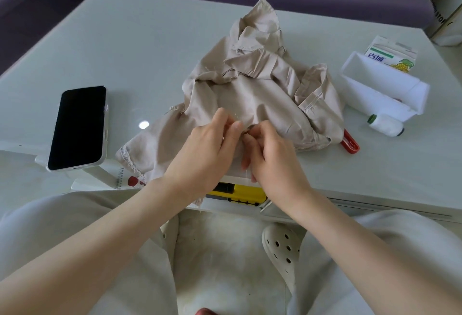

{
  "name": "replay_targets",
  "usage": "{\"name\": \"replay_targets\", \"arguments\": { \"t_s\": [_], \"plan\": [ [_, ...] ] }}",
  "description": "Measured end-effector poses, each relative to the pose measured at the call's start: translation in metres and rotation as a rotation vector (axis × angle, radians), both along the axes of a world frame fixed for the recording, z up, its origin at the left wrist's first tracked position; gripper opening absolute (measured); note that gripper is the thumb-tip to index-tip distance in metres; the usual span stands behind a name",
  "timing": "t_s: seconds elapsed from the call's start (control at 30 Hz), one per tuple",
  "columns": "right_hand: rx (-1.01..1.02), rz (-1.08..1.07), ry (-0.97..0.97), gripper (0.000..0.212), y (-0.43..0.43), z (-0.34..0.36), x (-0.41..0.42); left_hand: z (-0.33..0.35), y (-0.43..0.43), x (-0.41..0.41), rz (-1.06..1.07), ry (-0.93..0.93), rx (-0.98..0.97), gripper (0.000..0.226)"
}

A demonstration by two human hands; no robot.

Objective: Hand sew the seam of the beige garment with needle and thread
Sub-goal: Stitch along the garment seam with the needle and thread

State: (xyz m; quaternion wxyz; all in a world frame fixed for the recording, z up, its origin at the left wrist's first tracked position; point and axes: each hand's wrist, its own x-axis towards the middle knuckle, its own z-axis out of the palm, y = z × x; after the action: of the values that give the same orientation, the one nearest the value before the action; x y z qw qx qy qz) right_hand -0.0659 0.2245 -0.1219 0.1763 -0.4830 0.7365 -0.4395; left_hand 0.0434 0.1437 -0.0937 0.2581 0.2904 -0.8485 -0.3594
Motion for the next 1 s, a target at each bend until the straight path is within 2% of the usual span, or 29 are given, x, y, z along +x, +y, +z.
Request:
{"name": "replay_targets", "arguments": {
  "t_s": [0.13, 0.23, 0.3, 0.4, 0.53, 0.77, 0.87, 1.0],
  "plan": [
    [-0.013, 0.037, -0.063, 0.016, 0.003, 0.007, 0.002, 0.004, -0.003, -0.001, 0.075, 0.002, 0.115, 0.034],
    [0.027, 0.120, -0.044, 0.014, 0.004, 0.008, 0.004, 0.002, -0.006, -0.003, 0.042, 0.022, 0.276, 0.023],
    [0.065, 0.163, -0.009, 0.011, 0.005, 0.006, 0.003, 0.000, -0.010, -0.004, 0.051, 0.039, 0.318, 0.015],
    [0.058, 0.177, 0.056, 0.011, 0.006, 0.005, 0.003, -0.001, -0.011, -0.005, 0.061, 0.061, 0.322, 0.014],
    [0.056, 0.158, 0.052, 0.014, 0.006, 0.006, 0.001, 0.002, -0.008, -0.005, 0.070, 0.059, 0.281, 0.013],
    [0.055, 0.147, 0.035, 0.026, 0.007, 0.010, 0.003, 0.006, -0.010, -0.007, 0.200, 0.199, 0.382, 0.012],
    [0.043, 0.142, 0.012, 0.031, 0.008, 0.013, 0.002, 0.008, -0.003, -0.006, 0.127, 0.173, 0.400, 0.014],
    [0.094, 0.159, 0.041, 0.022, 0.010, 0.014, -0.003, 0.004, 0.004, -0.007, 0.055, 0.094, 0.329, 0.016]
  ]
}}
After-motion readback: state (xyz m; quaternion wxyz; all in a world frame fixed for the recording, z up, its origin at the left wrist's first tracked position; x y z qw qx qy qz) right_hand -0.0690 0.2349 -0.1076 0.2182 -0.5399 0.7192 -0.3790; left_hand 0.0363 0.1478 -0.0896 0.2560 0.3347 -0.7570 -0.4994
